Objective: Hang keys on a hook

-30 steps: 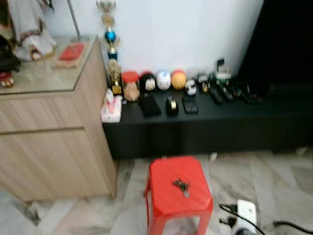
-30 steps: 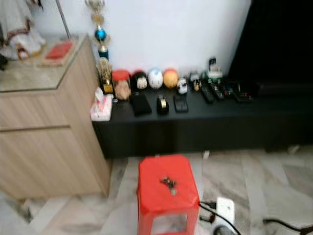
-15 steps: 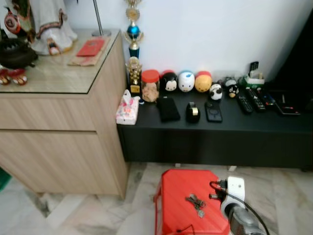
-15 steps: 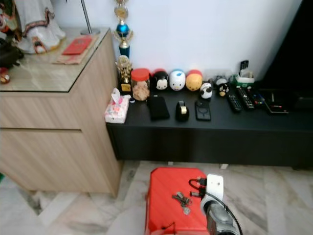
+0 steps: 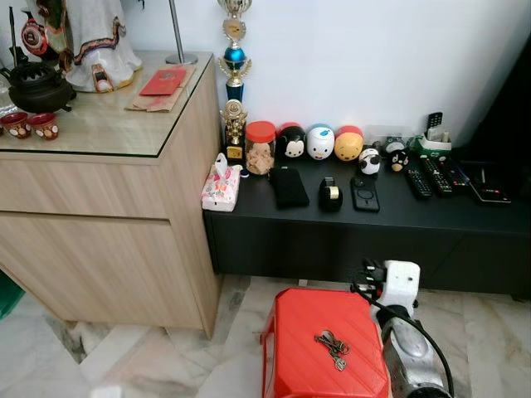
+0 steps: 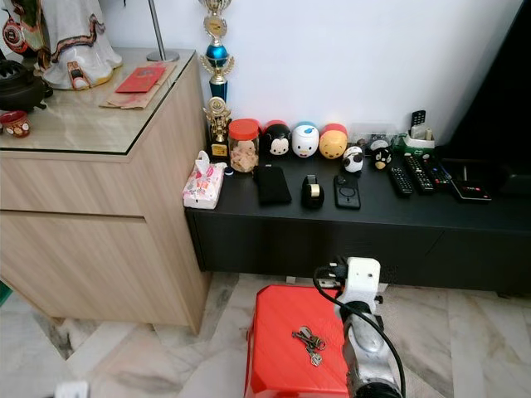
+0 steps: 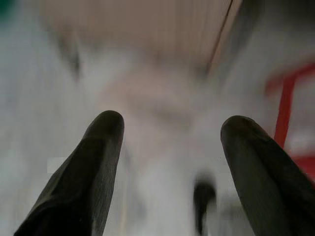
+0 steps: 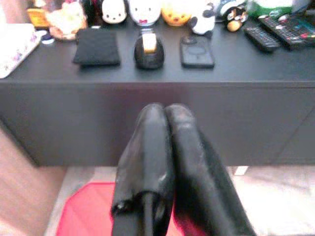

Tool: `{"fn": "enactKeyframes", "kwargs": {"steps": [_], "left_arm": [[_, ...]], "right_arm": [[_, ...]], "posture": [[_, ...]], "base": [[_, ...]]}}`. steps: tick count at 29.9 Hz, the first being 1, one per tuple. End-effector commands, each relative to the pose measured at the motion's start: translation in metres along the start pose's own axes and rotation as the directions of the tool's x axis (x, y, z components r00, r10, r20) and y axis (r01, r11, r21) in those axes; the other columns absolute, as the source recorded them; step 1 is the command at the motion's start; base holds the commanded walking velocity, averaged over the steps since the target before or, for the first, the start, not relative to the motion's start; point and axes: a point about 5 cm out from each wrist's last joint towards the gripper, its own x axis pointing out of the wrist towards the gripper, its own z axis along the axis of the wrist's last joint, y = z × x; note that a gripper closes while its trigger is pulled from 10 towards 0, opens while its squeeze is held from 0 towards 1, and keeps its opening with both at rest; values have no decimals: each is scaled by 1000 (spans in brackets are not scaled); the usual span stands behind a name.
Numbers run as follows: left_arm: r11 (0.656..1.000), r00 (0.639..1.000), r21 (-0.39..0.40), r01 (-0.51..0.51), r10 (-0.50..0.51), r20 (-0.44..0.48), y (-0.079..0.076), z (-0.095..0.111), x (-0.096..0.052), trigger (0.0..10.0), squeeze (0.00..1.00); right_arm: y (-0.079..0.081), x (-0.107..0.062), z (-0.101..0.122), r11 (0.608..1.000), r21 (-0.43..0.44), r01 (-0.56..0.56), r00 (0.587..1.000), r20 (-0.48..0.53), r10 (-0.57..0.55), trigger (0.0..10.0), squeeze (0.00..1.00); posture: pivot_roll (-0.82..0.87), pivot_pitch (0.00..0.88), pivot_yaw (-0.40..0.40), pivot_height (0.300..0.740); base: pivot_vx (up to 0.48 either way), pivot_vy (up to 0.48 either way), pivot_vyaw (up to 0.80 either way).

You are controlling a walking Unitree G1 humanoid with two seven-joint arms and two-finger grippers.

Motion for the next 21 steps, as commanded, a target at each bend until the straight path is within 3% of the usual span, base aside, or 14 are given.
{"fn": "enactKeyframes", "kwargs": {"steps": [1,2,4,7,21], "left_arm": [[999,981,17,30,-33,192,-8,33,5,10000,0],[999,981,17,30,-33,192,-8,33,5,10000,0],[998,947,32,50,-58,316,-11,53,0,10000,0],[998,937,34,60,-68,342,-15,54,-4,10000,0],[997,963,13,71,-72,261,-27,28,-13,10000,0]], "right_arm": [[-2,-5,1,1000,-6,2,1000,21,-2,10000,0],[-2,-5,1,1000,-6,2,1000,21,-2,10000,0],[-3,-15,-1,1000,-18,-6,999,35,6,10000,0],[-1,-20,-1,1000,-22,-20,999,47,21,10000,0],[-3,-22,19,998,-64,-5,996,87,10,10000,0]], "posture": [[29,0,-59,740],[29,0,-59,740],[19,0,-54,740],[16,0,-54,740],[22,0,-59,740]], "base": [[0,0,0],[0,0,0],[0,0,0],[0,0,0],[0,0,0]]}}
